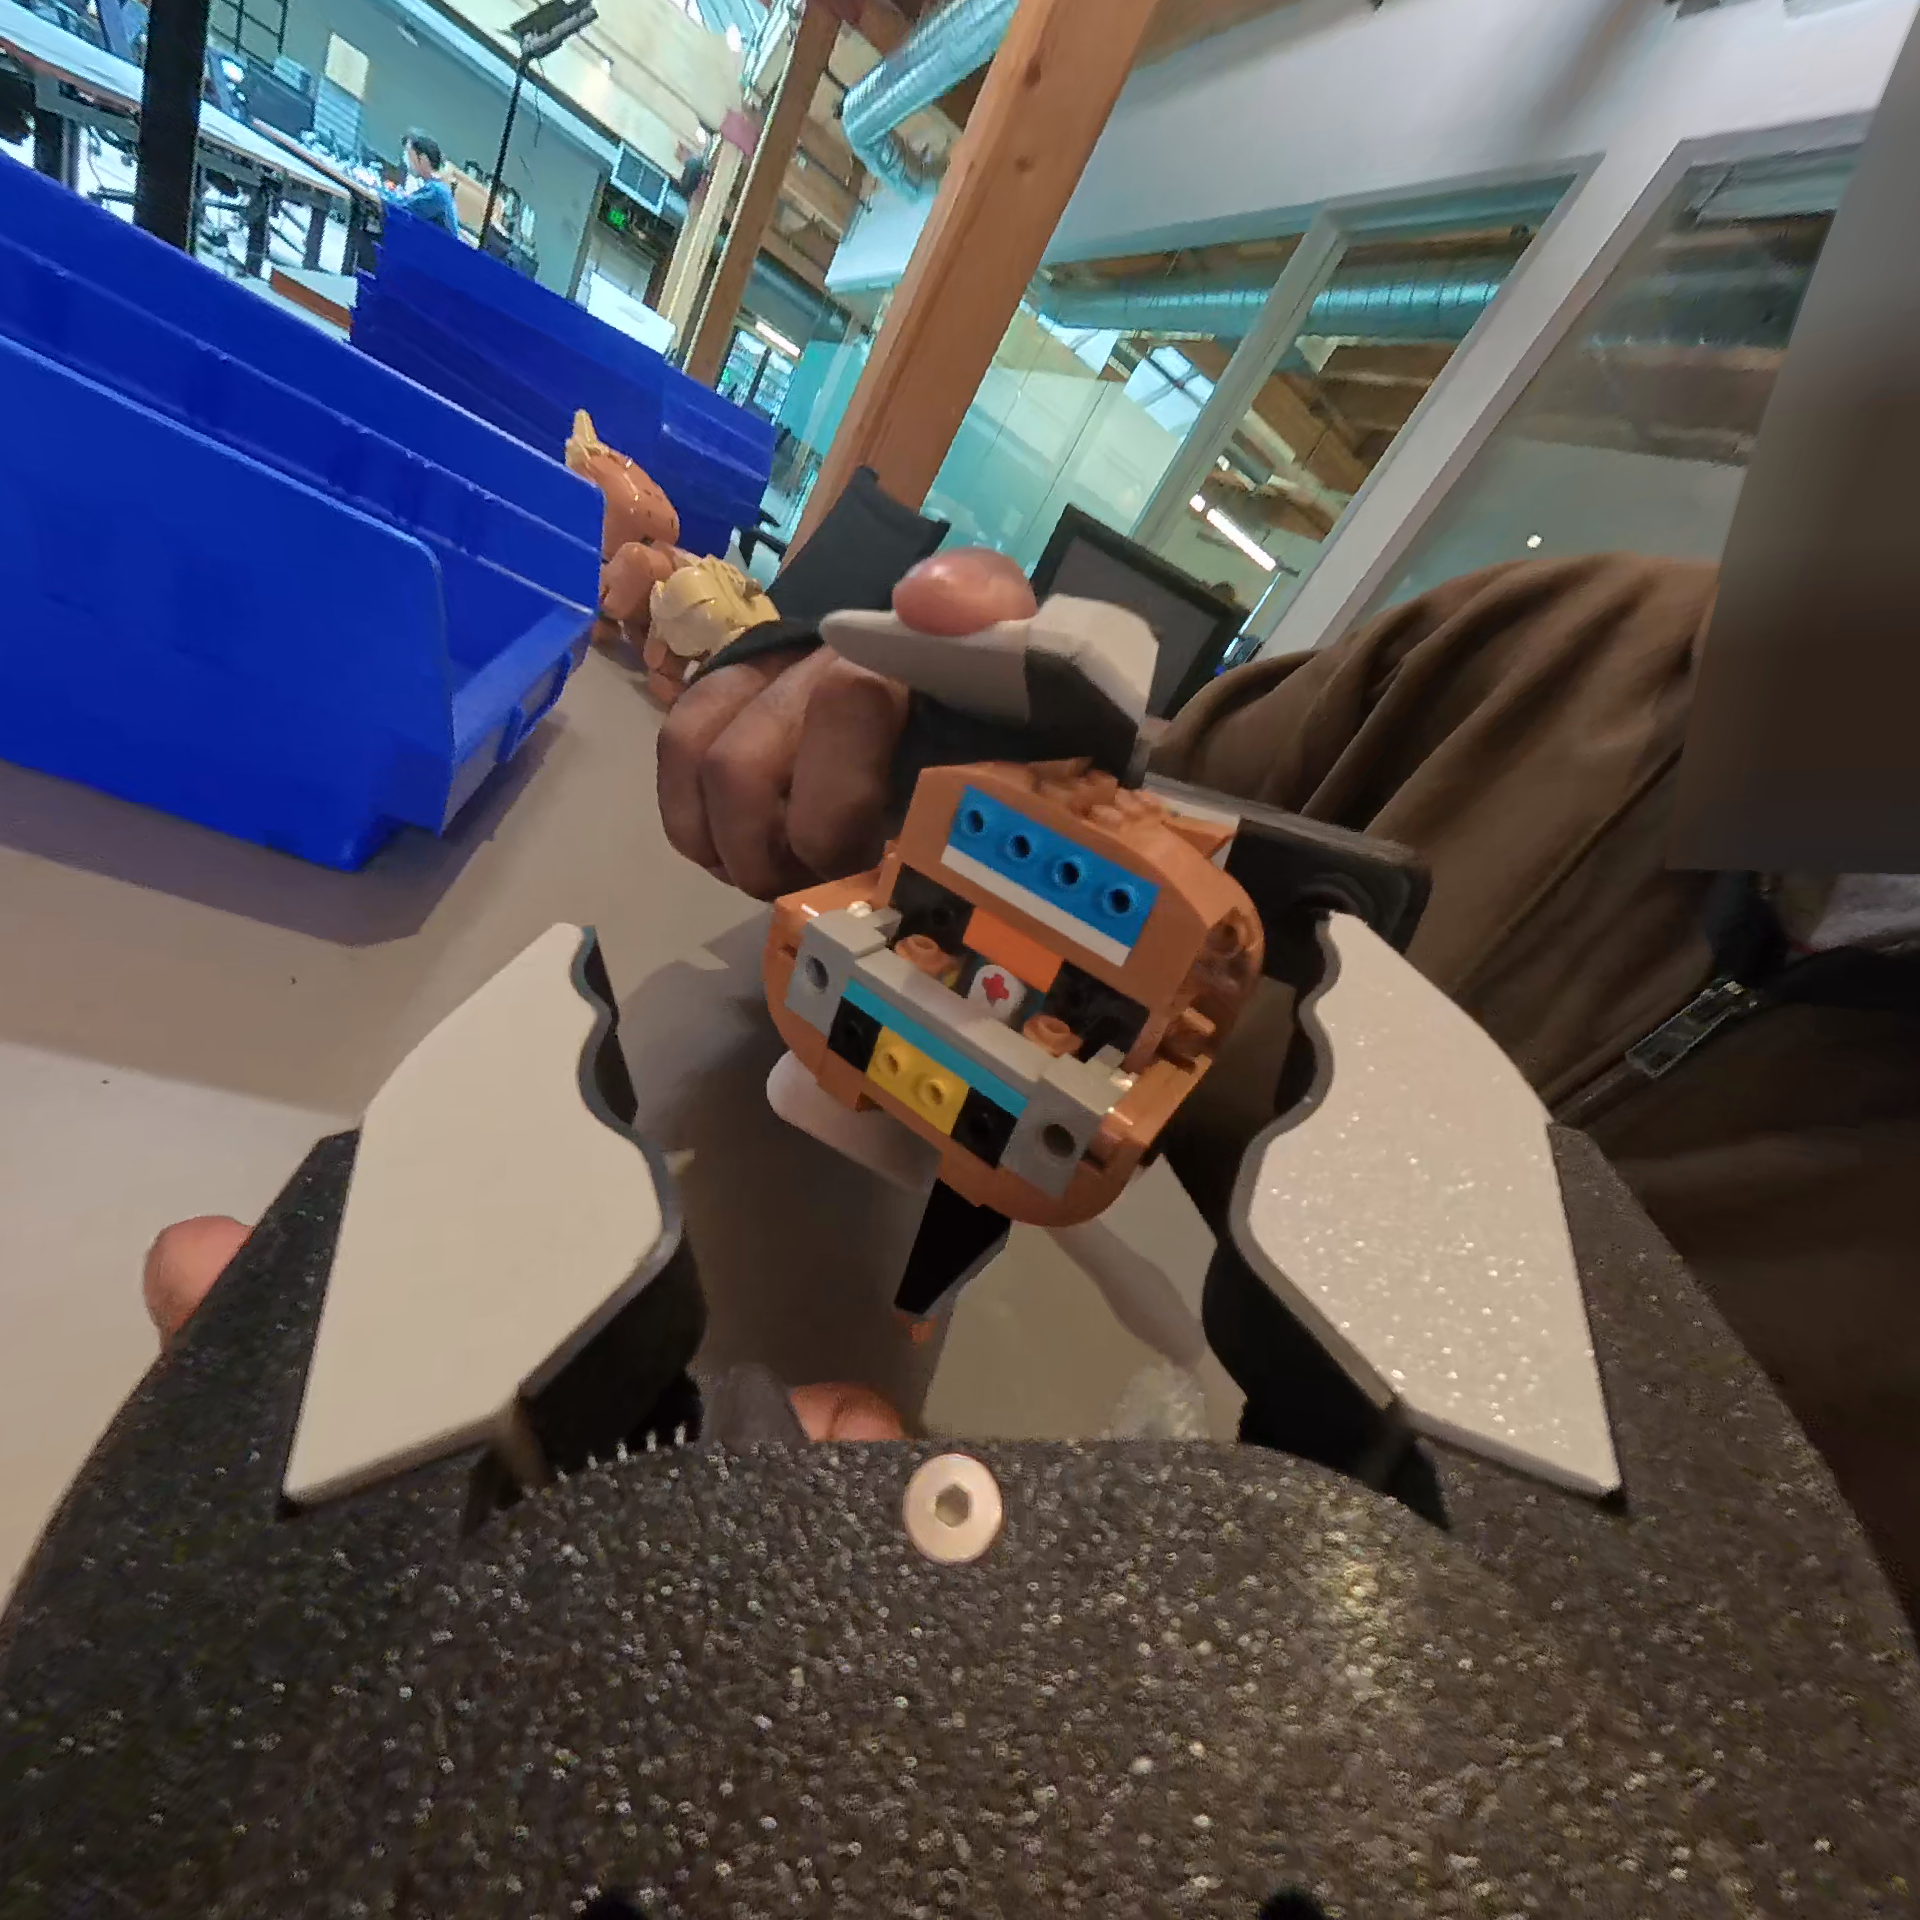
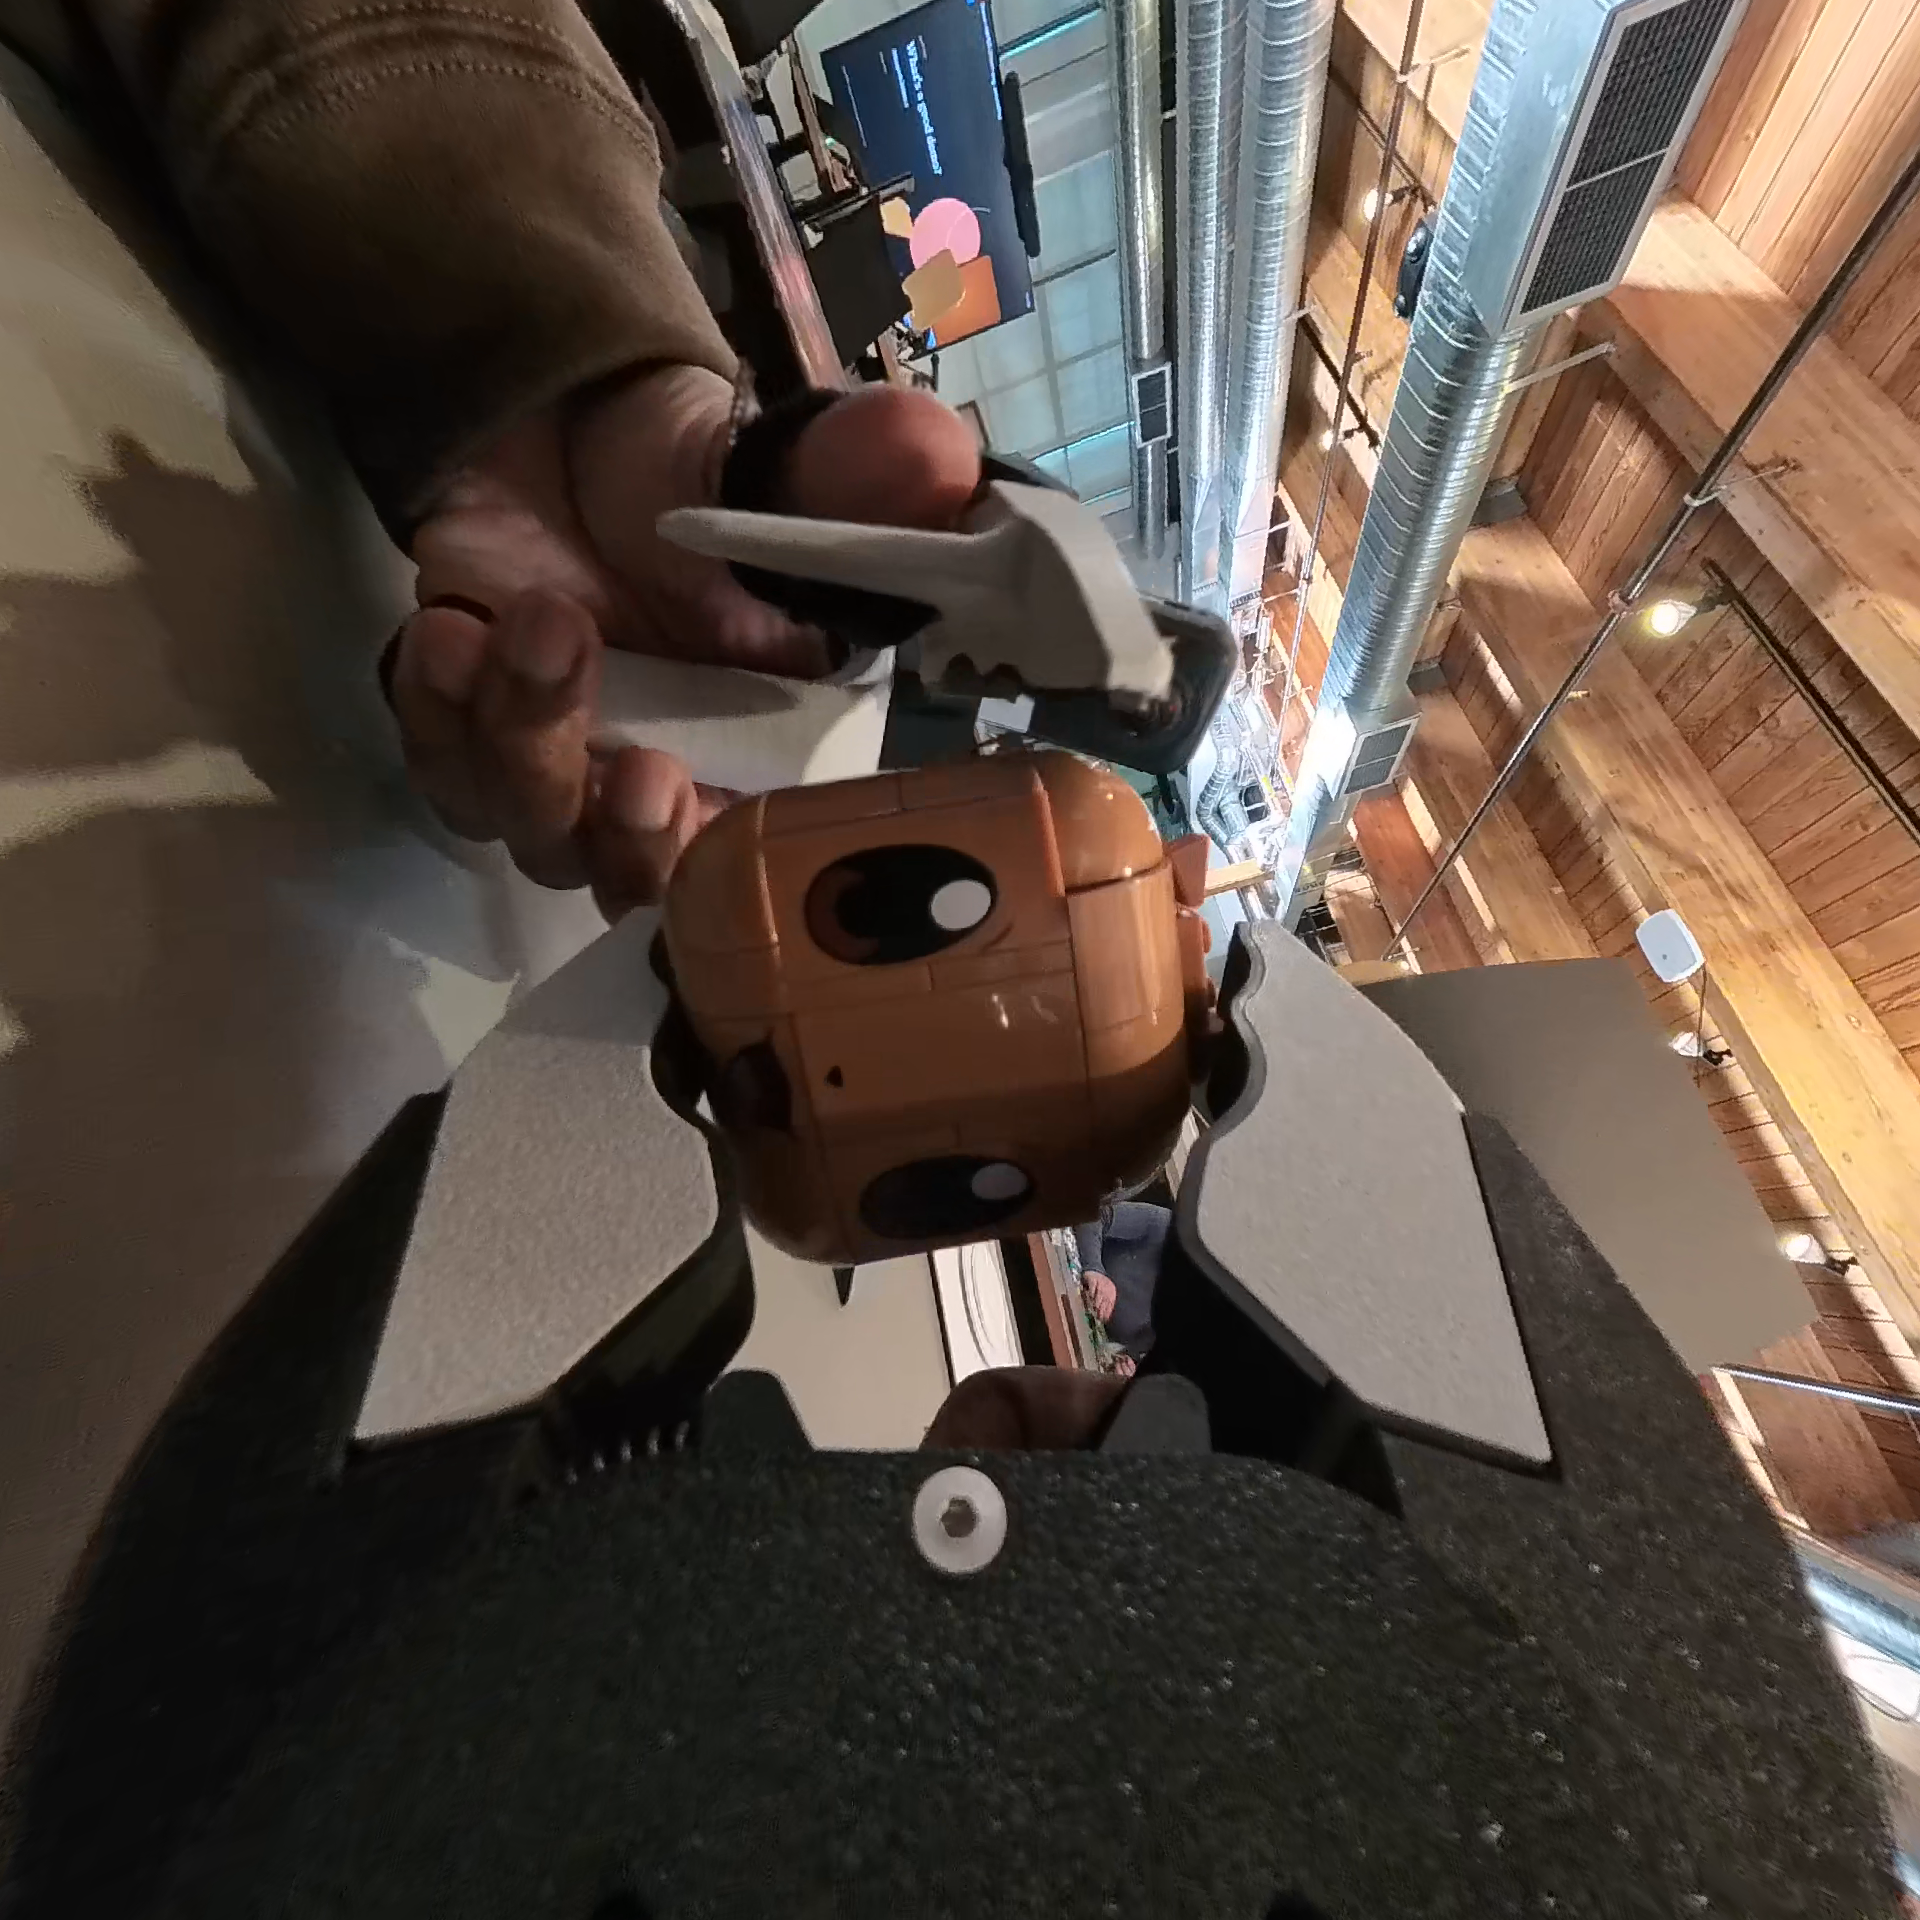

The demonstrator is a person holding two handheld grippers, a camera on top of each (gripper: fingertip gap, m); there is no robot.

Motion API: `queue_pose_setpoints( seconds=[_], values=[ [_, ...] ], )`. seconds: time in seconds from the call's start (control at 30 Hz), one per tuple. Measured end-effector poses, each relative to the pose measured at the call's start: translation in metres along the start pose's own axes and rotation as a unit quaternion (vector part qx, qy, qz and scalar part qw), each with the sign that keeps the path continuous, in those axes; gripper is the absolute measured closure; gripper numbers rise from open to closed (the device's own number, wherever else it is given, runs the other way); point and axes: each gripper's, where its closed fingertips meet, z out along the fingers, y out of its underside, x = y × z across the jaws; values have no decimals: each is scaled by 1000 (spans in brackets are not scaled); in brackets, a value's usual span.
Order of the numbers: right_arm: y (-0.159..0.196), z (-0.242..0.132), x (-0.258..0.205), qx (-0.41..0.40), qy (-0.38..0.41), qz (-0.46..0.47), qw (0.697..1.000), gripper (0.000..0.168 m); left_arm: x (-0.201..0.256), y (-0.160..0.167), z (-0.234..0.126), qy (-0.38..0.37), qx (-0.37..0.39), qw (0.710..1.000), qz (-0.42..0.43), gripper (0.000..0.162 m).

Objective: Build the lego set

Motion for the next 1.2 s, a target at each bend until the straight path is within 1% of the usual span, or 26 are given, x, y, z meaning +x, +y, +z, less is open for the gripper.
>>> queue_pose_setpoints(
  seconds=[0.07,0.13,0.23,0.3,0.37,0.47,0.63,0.7,0.8,0.83,0.9,0.97,1.07,1.2],
  values=[
    [1,0,2,-4,4,-1,1000,71,-3,4,0,-15,-16,1000,17,40],
    [3,0,3,-10,7,-2,1000,71,-6,1,-3,-41,-21,998,47,45],
    [6,1,4,-18,9,-2,1000,71,-7,-12,-8,-82,-9,990,111,51],
    [9,1,4,-24,12,-4,1000,71,-8,-18,-11,-118,-9,979,165,52],
    [11,1,5,-28,14,-4,999,72,-10,-19,-14,-153,-23,964,215,53],
    [14,2,7,-35,16,0,999,72,-10,-13,-16,-196,-58,940,274,59],
    [21,3,6,-47,15,1,999,72,-5,-5,-18,-256,-107,879,388,62],
    [23,4,4,-51,10,2,999,72,1,-6,-21,-268,-115,850,440,66],
    [26,5,-1,-55,-1,2,998,72,11,-6,-23,-263,-127,811,507,81],
    [25,5,-2,-55,-3,1,998,72,12,-6,-24,-265,-131,799,524,83],
    [25,6,-5,-55,-9,-2,998,72,15,-4,-25,-259,-140,781,550,89],
    [25,6,-6,-55,-10,-5,998,72,18,-3,-26,-255,-148,768,568,96],
    [25,6,-7,-55,-11,-8,998,72,18,1,-27,-253,-170,752,585,103],
    [23,5,-7,-52,-11,-10,999,72,20,2,-24,-249,-173,750,588,105]
  ],
)
